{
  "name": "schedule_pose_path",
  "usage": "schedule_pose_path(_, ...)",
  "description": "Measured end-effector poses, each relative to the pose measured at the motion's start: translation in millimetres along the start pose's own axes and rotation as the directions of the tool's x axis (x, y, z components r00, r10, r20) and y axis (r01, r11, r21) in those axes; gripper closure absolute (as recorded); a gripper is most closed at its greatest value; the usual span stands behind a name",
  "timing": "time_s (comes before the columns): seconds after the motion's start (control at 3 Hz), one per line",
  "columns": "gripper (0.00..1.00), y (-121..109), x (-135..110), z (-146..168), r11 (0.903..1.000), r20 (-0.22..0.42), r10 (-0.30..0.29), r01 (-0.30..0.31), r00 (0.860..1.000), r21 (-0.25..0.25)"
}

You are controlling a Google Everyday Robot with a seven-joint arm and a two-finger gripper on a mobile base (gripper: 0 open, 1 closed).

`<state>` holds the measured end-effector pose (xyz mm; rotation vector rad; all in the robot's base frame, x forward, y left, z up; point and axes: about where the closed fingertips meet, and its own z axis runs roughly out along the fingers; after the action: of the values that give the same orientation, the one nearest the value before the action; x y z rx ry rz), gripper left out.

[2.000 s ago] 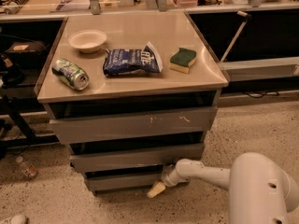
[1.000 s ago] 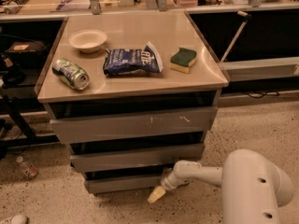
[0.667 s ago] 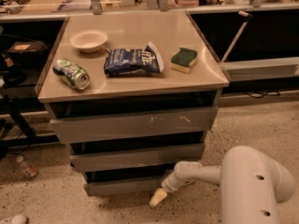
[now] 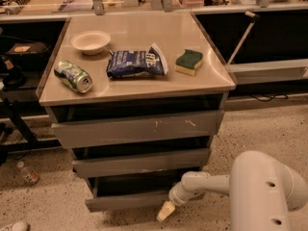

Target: Open bottom drawer

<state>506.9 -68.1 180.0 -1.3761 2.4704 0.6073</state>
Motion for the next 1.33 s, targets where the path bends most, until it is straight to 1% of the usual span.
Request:
schedule_pose_path(0.33, 0.00, -1, -1, -1, 1.0000, 0.000, 0.000, 0.000, 1.000, 0.000)
schedule_pose_path(0.67, 0.00, 28, 29, -1, 0.9986, -0.061, 0.019, -0.022, 0.998, -0.048)
schedule_pose_path(1.0, 0.00, 56, 60, -7, 0.9953, -0.123, 0.034, -0.045, 0.992, -0.086)
schedule_pose_path(1.33, 0.00, 75, 78, -13, 0.9922, -0.164, 0.034, -0.053, 0.986, -0.113)
